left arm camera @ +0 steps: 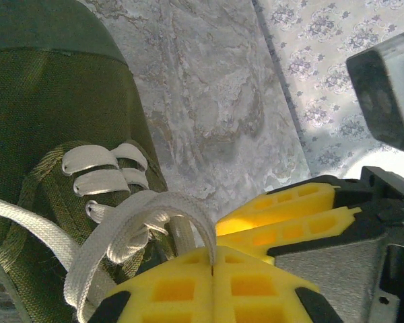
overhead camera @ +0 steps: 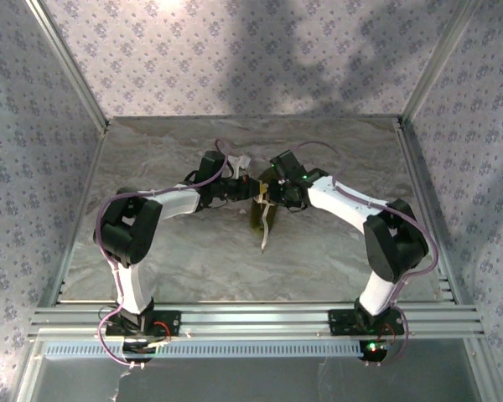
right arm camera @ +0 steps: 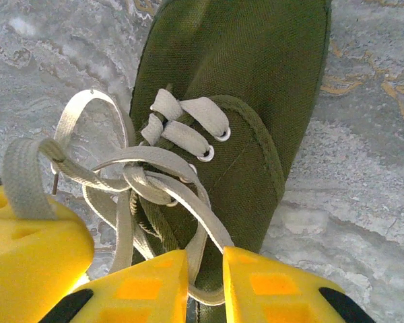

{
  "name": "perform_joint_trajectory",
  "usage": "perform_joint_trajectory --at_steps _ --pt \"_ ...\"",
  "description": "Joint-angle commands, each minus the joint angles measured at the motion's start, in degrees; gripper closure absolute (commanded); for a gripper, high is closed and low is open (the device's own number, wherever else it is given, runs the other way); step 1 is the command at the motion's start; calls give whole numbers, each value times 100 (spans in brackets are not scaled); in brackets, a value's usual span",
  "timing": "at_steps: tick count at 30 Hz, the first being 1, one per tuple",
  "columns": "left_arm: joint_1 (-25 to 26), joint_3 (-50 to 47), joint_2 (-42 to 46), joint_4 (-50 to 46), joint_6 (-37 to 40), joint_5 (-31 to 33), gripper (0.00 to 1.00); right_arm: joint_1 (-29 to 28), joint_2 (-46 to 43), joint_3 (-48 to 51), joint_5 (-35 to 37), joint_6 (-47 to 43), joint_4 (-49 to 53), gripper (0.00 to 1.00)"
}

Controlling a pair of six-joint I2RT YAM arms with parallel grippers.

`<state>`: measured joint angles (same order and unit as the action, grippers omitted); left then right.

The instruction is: Tie the shoes

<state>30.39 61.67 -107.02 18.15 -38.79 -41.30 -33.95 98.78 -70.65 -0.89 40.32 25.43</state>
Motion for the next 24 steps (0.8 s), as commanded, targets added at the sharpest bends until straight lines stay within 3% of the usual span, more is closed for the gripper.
perform_joint_trajectory --at_steps 1,17,24 --pt "37 -49 153 144 86 -36 100 32 112 -196 -87 99 -2 78" --pt "51 -32 121 145 74 -53 100 51 420 -324 -250 48 -65 74" --pt "63 -32 113 149 74 -58 100 47 493 -353 -283 -21 -62 80"
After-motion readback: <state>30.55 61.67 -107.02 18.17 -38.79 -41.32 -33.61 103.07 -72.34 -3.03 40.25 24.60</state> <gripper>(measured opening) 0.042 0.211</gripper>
